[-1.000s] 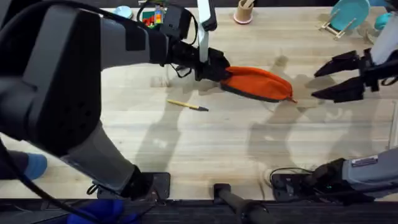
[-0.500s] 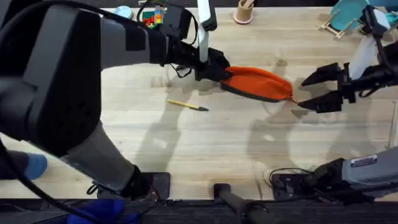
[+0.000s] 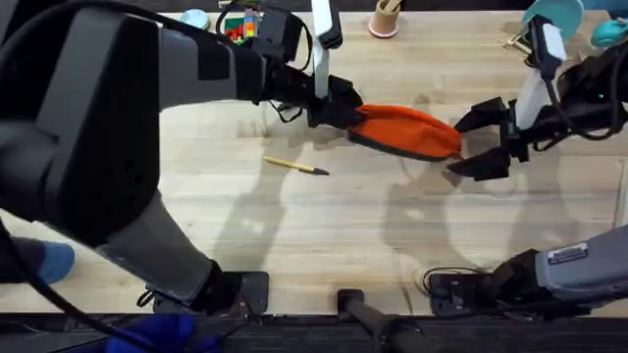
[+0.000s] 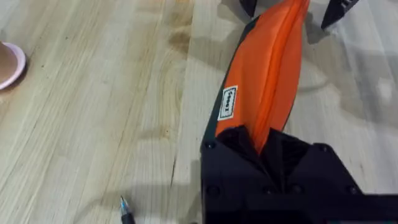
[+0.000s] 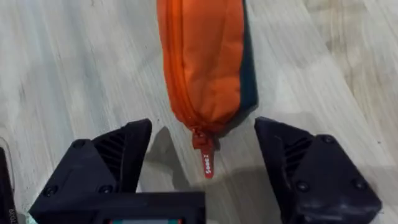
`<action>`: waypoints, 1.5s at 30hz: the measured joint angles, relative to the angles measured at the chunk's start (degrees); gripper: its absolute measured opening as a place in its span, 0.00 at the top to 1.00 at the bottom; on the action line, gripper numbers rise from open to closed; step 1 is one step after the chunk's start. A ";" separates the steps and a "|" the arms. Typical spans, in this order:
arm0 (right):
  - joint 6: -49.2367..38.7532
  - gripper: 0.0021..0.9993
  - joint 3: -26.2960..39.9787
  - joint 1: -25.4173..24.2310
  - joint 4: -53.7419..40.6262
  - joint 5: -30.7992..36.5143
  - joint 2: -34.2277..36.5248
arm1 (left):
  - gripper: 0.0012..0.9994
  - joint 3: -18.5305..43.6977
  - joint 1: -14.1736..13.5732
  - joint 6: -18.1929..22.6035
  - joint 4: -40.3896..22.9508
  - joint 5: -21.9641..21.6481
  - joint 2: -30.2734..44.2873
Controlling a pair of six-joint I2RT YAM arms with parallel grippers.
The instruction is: Unzip the bag, pick up the pens from the table one at a time and place them inside, then zip the bag closed.
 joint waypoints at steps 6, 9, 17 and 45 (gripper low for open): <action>0.10 0.00 -0.04 0.29 0.42 0.07 0.01 | 0.96 0.00 0.00 0.00 0.01 0.00 0.00; 0.11 0.00 -0.04 0.29 0.42 0.14 0.01 | 0.96 0.00 0.00 0.00 0.01 0.00 0.00; 0.58 0.04 -0.07 0.34 0.61 0.98 0.97 | 0.96 0.00 0.00 -0.01 -0.01 0.00 0.00; 2.50 0.97 -0.07 0.34 0.13 3.54 1.10 | 0.96 0.00 0.00 -0.01 0.01 0.00 0.00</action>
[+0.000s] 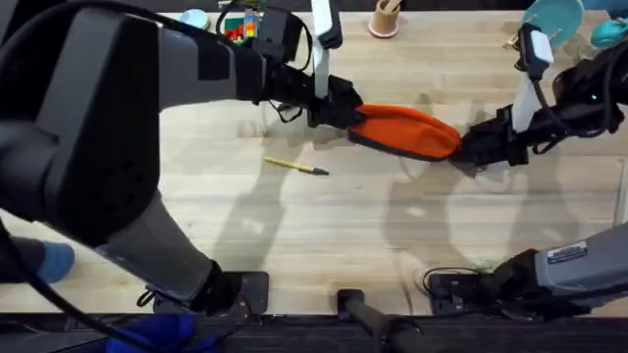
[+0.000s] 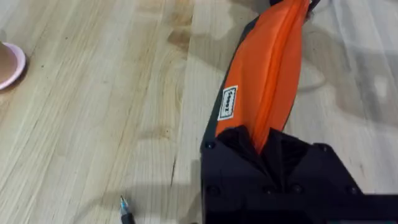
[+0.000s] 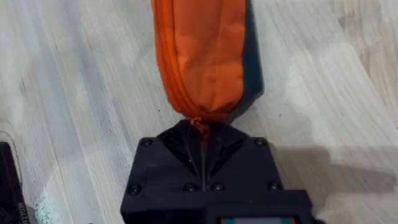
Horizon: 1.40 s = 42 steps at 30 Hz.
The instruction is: Unzip the bag, pick up the pens from the table one at a time and place them inside, then zip the bag closed.
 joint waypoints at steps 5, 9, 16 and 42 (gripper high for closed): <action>0.00 0.97 0.00 0.00 -0.01 0.00 0.00 | 0.96 0.00 0.00 0.00 0.00 0.00 0.00; 0.00 0.97 0.00 0.00 -0.14 0.02 0.00 | 0.96 0.00 0.00 0.00 0.00 0.00 0.00; 0.02 0.97 0.00 0.00 -0.53 0.13 0.01 | 0.96 0.00 0.00 0.00 -0.02 0.00 0.00; 0.44 0.97 7.35 0.00 -13.54 3.01 -1.01 | 0.96 0.00 0.00 0.00 -0.02 0.00 0.00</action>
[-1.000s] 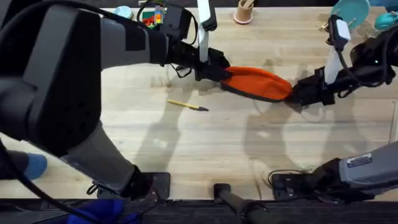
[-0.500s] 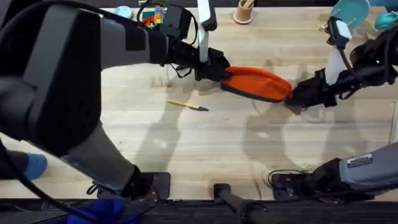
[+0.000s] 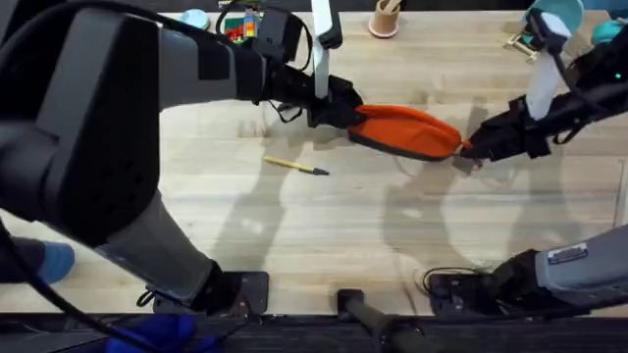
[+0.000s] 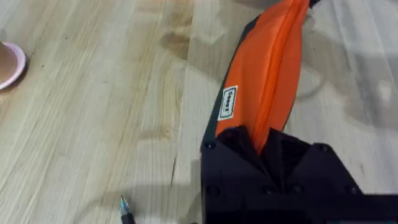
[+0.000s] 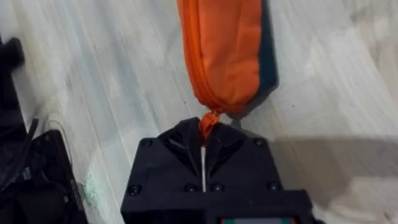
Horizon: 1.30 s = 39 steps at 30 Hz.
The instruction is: Unzip the bag, pick up the pens from the table one at a time and place them inside, then zip the bag closed.
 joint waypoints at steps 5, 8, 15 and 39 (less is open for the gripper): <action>0.00 0.97 1.36 0.00 -1.06 0.31 0.00 | 0.96 0.00 0.00 0.00 0.02 -0.02 0.00; 0.02 0.97 1.46 0.00 -1.16 0.53 0.00 | 0.96 0.00 0.00 0.00 0.02 -0.02 0.00; 1.29 0.97 1.51 0.00 -1.30 1.44 0.00 | 0.96 0.00 0.00 0.00 0.17 0.00 0.00; 2.67 0.97 11.26 7.95 -6.48 3.47 0.00 | 0.96 0.00 0.02 0.00 0.19 -0.13 0.00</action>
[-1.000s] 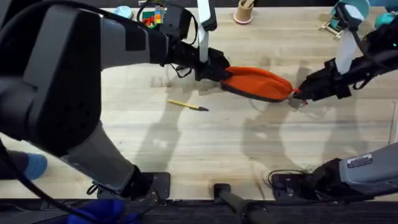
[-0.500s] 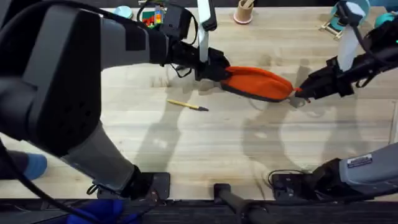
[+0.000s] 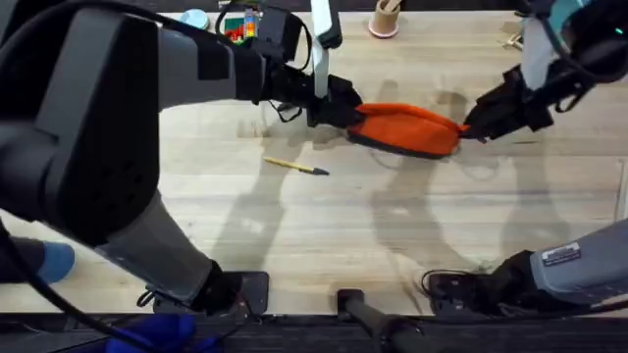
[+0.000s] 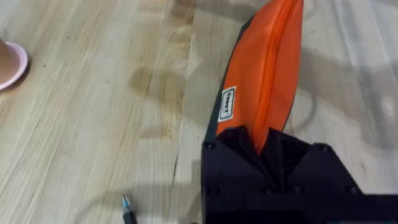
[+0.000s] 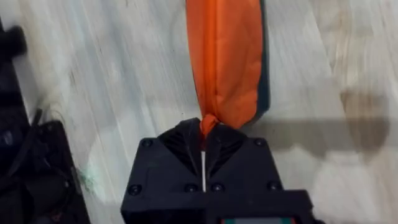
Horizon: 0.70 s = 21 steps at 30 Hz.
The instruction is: Unzip the bag, pick up the pens from the table one at a time and place them inside, then zip the bag closed.
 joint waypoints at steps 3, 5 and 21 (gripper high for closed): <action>0.15 0.97 1.44 2.57 0.06 1.59 0.00 | 0.96 0.00 0.07 0.00 0.00 -0.33 0.00; 0.40 0.97 2.52 4.10 0.06 2.80 0.00 | 0.96 0.00 0.11 0.00 0.00 -0.49 0.00; 3.82 0.97 9.50 11.32 -0.13 2.87 0.00 | 0.96 0.00 0.15 0.00 0.20 -0.74 0.00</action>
